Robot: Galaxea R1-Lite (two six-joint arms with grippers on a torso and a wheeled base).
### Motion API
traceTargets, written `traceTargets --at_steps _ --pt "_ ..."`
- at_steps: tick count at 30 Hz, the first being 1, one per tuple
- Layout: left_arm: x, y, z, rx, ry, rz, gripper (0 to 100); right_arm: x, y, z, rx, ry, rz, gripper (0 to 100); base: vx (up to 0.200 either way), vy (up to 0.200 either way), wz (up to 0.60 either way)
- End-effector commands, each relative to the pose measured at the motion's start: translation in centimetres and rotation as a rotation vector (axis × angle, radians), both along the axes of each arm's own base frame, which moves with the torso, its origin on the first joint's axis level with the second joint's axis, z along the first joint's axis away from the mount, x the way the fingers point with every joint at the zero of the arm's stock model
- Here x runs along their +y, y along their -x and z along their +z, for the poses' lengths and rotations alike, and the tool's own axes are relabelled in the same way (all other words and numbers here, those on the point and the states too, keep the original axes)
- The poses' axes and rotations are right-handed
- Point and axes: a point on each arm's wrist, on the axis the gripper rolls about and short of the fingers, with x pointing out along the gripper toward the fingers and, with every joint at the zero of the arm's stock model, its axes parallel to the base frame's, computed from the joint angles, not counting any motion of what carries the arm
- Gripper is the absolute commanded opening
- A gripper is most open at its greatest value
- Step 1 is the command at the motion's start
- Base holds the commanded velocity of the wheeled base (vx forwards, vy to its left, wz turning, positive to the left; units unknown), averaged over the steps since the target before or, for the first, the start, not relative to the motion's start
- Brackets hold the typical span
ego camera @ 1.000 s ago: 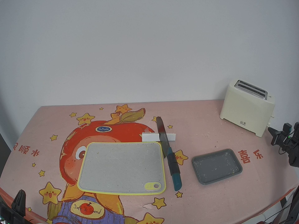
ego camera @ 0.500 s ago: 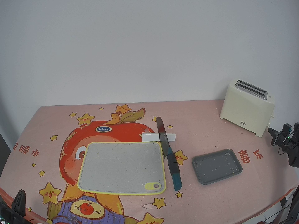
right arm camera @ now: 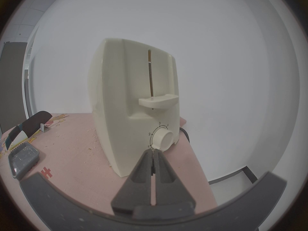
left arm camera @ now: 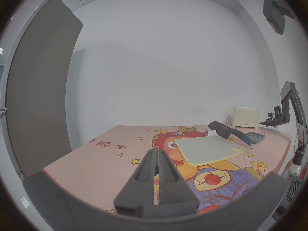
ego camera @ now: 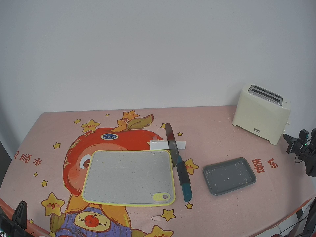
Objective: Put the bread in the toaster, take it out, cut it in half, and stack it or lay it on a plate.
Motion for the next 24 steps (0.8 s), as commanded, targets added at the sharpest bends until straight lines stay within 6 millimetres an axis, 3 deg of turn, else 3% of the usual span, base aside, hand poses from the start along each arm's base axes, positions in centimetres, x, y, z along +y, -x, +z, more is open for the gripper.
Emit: traceTargets --at_steps 1,24 --pt "0.0 -0.07 -0.51 0.009 0.0 0.001 0 -0.23 -0.25 -0.11 -0.003 0.002 -0.004 0 0.0 0.0 0.0" --pt "0.0 -0.07 -0.51 0.009 0.0 0.001 0 -0.81 -0.35 -0.82 0.012 -0.007 -0.017 0 0.0 0.0 0.0"
